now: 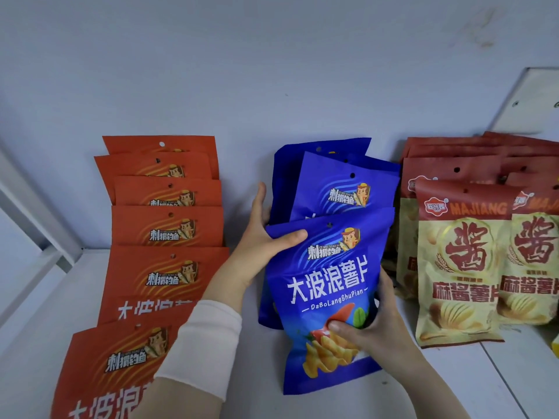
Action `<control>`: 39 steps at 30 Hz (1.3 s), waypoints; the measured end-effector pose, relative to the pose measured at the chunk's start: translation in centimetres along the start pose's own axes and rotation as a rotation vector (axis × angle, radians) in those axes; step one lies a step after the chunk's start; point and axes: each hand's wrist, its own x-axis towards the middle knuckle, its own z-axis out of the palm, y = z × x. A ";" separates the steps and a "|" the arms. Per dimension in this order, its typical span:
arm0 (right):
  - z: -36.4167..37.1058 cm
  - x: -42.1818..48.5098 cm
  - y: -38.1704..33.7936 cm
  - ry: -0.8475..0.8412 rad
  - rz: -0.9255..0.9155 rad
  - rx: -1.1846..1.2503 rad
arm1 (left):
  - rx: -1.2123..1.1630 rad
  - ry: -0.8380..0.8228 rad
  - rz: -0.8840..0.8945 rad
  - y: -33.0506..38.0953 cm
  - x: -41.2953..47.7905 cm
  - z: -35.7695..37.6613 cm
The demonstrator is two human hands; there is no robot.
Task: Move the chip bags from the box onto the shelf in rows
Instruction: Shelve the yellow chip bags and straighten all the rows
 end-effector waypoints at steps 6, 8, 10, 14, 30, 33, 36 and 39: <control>-0.6 0.6 0.3 -0.004 0.011 -0.060 | -0.015 0.111 -0.027 -1.0 1.3 0.3; -0.8 0.9 0.1 -0.042 0.012 -0.049 | -0.007 0.119 -0.044 -1.1 1.8 0.4; -1.2 1.2 -0.5 -0.088 0.024 -0.016 | -0.028 0.133 -0.057 -1.0 2.1 0.6; -1.5 1.9 -1.6 -0.100 0.040 0.050 | -0.020 0.167 -0.045 -1.1 2.3 0.8; 0.1 -0.1 -1.4 0.036 -0.210 -0.167 | -0.193 0.221 0.002 -0.3 -1.6 -0.1; 0.0 -1.6 -1.5 0.081 -0.245 -0.195 | -0.222 0.201 0.009 -0.4 -2.2 0.5; -0.6 -2.9 -1.3 0.161 -0.269 -0.239 | -0.242 0.150 0.016 -0.5 -2.5 1.8; -1.7 -3.8 -1.3 0.227 -0.270 -0.279 | -0.266 0.093 -0.001 -0.6 -2.2 3.3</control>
